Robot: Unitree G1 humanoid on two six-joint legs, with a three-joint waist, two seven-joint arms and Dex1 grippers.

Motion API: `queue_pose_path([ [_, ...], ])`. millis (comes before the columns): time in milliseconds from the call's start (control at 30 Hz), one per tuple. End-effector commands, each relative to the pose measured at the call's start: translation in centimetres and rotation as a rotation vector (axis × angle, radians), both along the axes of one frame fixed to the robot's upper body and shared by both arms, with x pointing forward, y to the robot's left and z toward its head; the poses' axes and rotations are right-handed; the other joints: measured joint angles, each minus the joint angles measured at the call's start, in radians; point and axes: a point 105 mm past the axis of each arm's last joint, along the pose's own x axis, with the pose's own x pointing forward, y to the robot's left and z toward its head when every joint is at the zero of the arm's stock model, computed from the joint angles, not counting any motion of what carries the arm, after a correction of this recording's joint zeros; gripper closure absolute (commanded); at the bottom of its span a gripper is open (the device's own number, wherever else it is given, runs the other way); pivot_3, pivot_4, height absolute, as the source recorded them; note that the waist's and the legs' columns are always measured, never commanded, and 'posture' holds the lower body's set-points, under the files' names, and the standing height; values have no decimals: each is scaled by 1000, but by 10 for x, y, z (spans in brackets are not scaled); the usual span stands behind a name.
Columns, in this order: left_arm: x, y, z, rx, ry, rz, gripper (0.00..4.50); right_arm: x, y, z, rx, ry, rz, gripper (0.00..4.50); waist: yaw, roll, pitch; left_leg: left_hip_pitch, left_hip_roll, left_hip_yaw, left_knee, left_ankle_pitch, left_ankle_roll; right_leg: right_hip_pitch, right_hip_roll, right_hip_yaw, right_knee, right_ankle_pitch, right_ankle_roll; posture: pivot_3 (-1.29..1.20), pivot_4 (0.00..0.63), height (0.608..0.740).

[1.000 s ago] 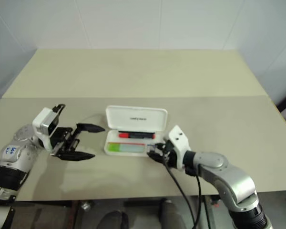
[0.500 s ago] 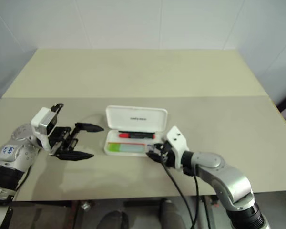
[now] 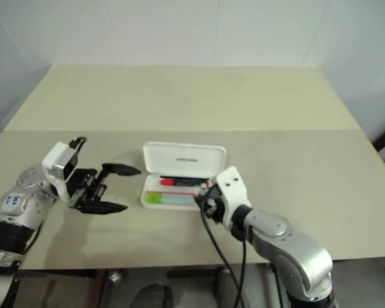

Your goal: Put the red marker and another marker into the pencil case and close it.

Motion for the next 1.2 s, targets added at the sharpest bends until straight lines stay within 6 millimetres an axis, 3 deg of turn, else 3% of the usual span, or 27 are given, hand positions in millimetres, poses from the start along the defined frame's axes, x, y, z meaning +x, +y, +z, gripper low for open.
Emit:
queue_pose_path([
  [33, -9, 0, 2, 9, -14, -116, 0, -2, -2, 6, 9, -32, -63, 2877, 0, 0, 0, 0, 0, 0, 0, 0, 0, 0, 0, 0, 0, 0, 0, 0, 150, 740],
  [467, -7, 0, 8, 10, -3, -133, 0, -9, 0, -4, -50, 24, -283, 2877, -2, -1, -1, -1, 0, 0, 0, 0, 0, -1, 0, 0, 0, 0, 0, 0, 150, 740],
  [667, -10, 6, 8, 26, 20, -129, 0, -13, 11, -6, -55, 55, -304, 2877, -4, -1, -1, -2, 0, 0, 0, 0, 0, -4, 0, 0, 0, 0, -1, 0, 150, 740],
  [1133, -11, 7, 9, 31, 15, -129, 0, -11, 14, -5, -55, 66, -340, 2877, -5, -2, -1, -4, 0, 0, -1, 0, 0, -6, 0, 0, 0, -1, -2, 0, 150, 740],
  [1200, -11, 7, 8, 32, 12, -129, 0, -11, 14, -5, -51, 70, -340, 2171, -5, -2, -1, -4, 0, 0, -1, 0, 0, -6, 0, 0, 0, -1, -2, 0, 150, 740],
])
